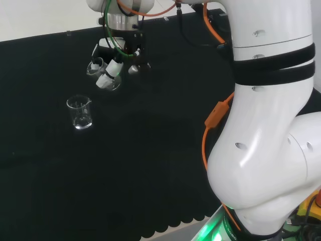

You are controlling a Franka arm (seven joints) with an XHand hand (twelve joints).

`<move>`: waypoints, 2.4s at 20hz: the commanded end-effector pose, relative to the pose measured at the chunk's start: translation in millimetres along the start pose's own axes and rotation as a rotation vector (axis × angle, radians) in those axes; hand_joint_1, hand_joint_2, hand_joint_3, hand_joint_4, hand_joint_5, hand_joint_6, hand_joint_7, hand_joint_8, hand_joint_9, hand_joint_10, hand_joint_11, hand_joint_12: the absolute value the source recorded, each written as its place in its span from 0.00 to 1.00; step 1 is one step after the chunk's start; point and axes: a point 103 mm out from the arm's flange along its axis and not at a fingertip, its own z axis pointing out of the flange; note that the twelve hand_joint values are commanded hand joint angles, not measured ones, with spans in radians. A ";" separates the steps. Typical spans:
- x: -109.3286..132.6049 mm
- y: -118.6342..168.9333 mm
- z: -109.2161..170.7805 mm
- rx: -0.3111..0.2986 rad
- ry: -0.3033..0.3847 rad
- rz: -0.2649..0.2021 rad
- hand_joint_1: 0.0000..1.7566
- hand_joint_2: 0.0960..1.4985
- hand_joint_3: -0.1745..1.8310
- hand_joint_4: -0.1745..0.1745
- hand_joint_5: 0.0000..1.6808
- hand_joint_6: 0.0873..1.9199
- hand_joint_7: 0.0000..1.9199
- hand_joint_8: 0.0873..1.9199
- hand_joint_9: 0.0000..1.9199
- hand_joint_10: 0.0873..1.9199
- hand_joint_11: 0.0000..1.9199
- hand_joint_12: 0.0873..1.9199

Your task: Place the beaker back on the table.

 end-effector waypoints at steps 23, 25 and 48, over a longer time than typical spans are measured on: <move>-38.0 11.3 63.9 -0.112 0.271 0.022 0.74 0.41 0.42 0.00 0.70 0.39 0.65 0.37 0.77 0.27 0.60 0.39; -39.0 11.6 68.1 -0.107 0.273 0.027 0.74 0.41 0.42 0.00 0.71 0.38 0.65 0.36 0.77 0.26 0.60 0.39; -43.3 10.5 85.6 -0.232 0.370 0.066 0.81 0.47 0.31 0.00 0.71 0.34 0.66 0.38 0.65 0.25 0.60 0.38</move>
